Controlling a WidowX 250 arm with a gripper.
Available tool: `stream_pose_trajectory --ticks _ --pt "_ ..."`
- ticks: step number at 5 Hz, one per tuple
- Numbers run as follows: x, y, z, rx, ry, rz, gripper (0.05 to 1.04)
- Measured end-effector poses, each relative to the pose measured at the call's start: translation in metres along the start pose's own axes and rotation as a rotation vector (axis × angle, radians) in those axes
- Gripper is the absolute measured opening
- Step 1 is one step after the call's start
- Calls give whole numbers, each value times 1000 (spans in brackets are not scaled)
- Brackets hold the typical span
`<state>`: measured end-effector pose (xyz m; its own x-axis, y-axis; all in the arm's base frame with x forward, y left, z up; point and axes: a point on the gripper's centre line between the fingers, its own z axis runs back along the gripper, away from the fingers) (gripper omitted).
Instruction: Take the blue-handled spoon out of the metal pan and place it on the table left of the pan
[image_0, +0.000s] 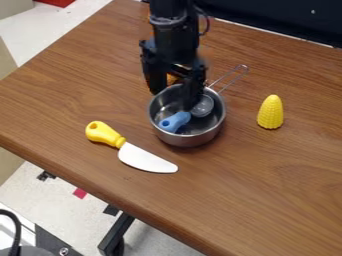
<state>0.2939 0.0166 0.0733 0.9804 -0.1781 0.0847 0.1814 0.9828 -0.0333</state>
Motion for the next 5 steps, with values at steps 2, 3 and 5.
stream_pose_trajectory --ticks 2,3,5 --pt "-4 -9 -6 -1 0 10 999" --pt "-4 -12 -9 8 -7 12 999" --pt "0 -13 -14 25 -40 30 999"
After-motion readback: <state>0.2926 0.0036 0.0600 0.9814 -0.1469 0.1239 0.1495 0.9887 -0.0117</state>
